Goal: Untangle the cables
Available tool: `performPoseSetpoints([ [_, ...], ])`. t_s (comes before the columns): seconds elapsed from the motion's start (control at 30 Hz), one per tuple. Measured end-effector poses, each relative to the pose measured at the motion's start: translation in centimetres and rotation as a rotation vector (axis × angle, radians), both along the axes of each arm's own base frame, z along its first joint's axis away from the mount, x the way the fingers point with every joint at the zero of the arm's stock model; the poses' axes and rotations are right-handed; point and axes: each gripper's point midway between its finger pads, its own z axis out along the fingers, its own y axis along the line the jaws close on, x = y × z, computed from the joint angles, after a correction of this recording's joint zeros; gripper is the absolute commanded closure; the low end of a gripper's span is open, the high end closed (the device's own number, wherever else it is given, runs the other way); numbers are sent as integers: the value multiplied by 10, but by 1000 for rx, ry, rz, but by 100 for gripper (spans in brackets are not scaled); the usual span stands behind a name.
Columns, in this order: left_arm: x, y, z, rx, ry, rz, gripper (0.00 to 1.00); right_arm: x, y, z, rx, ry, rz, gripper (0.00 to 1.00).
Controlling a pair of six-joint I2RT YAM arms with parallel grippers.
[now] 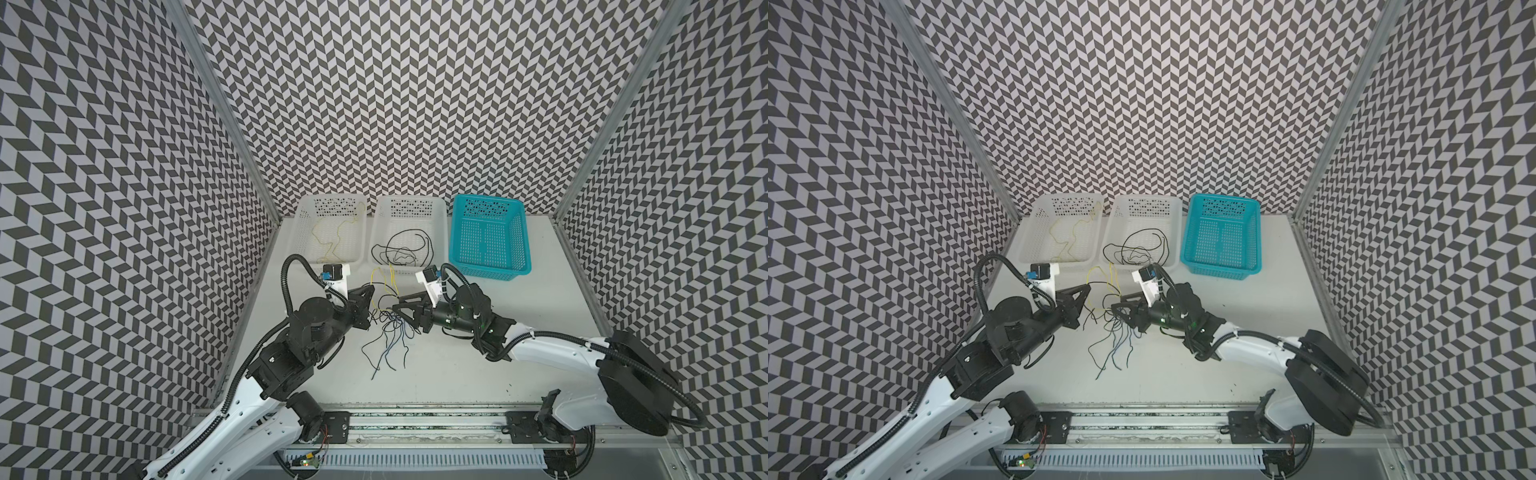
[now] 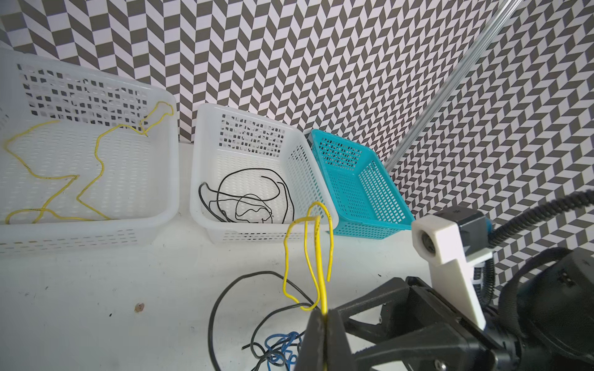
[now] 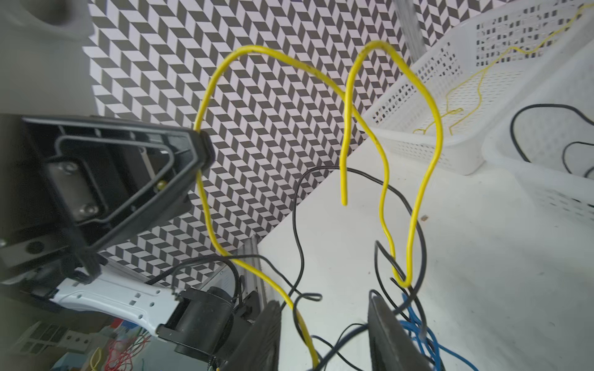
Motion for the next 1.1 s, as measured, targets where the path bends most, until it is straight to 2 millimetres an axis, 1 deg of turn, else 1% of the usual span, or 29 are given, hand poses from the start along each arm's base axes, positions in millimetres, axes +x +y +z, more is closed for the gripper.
performPoseSetpoints([
  [0.07, 3, -1, 3, -6, 7, 7, 100, -4, -4, 7, -17, -26, -14, 56],
  [0.1, 5, -2, 4, -8, 13, 11, 100, -10, -4, 11, -31, -45, -9, 56],
  [0.2, 9, -3, 7, -21, 25, 23, 100, -30, 4, 26, -55, -103, 22, 56],
  [0.27, 11, -3, 10, -30, 34, 34, 100, -44, 10, 31, -70, -140, 45, 56],
  [0.4, 15, -3, 15, -59, 56, 56, 100, -71, 22, 29, -98, -186, 93, 56],
  [0.53, 17, -4, 18, -95, 83, 69, 100, -89, 37, 27, -98, -213, 109, 56],
  [0.63, 19, -6, 20, -120, 105, 76, 100, -94, 53, 13, -125, -233, 92, 56],
  [0.7, 19, -6, 20, -134, 120, 80, 100, -93, 65, -1, -175, -268, 58, 56],
  [0.77, 19, -6, 21, -151, 131, 84, 100, -92, 76, -9, -221, -320, 21, 56],
  [0.87, 19, -6, 21, -171, 145, 89, 100, -88, 86, -12, -253, -417, -61, 59],
  [0.93, 19, -6, 20, -177, 157, 92, 100, -83, 88, -12, -258, -465, -122, 62],
  [1.03, 18, -5, 18, -190, 173, 97, 100, -73, 87, -11, -279, -542, -221, 62],
  [1.1, 17, -4, 18, -199, 180, 100, 100, -70, 88, -9, -286, -590, -269, 62],
])
